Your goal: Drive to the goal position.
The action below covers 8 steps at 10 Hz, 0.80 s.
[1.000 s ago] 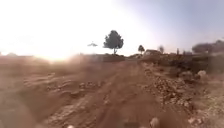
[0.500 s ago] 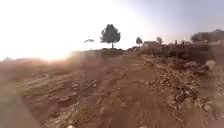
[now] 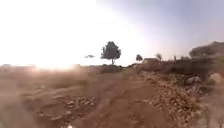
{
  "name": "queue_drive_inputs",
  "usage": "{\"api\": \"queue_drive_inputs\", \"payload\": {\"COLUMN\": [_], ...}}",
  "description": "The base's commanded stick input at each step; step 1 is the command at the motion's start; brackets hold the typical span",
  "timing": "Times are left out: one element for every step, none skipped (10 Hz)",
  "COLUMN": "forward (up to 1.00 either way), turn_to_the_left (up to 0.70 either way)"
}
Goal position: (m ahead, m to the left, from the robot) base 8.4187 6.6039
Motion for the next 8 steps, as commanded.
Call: {"api": "queue_drive_inputs", "payload": {"forward": [0.7, 0.7, 0.7, 0.7, 0.7, 0.7, 0.7, 0.7], "turn_to_the_left": [-0.35, -0.35, -0.27, 0.0, 0.0, 0.0, 0.0, 0.0]}}
